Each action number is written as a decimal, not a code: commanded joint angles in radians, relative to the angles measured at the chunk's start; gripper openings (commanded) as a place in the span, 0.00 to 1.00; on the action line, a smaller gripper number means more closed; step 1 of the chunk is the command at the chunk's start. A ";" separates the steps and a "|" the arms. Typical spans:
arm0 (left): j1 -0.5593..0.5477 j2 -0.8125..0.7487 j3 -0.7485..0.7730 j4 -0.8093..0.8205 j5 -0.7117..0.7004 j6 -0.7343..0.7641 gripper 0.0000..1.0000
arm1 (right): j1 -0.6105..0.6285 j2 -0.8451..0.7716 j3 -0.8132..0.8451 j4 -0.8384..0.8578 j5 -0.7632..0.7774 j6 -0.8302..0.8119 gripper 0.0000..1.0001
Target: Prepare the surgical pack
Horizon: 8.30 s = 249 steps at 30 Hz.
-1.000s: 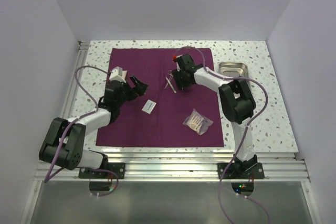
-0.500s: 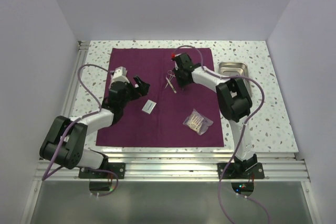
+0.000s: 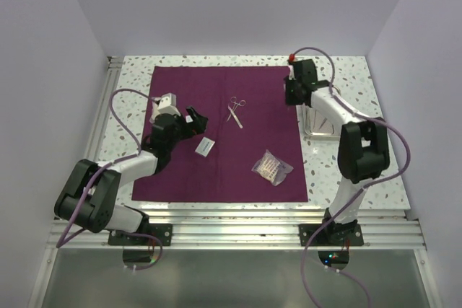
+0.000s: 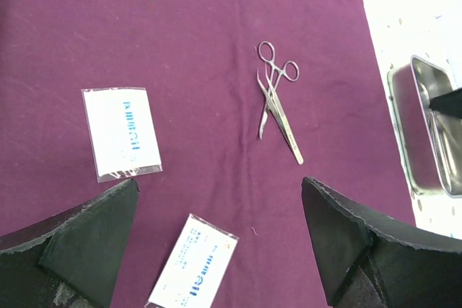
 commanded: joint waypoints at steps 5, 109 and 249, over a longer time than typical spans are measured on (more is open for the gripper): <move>-0.012 -0.008 0.006 0.056 -0.007 0.024 0.98 | -0.206 -0.140 -0.056 -0.044 0.035 0.019 0.14; -0.064 0.127 0.140 -0.026 0.043 0.083 0.98 | -0.281 -0.029 -0.052 0.008 0.067 0.072 0.06; -0.230 0.551 0.783 -0.781 0.333 0.305 0.00 | 0.010 -0.081 -0.234 0.195 -0.370 0.412 0.86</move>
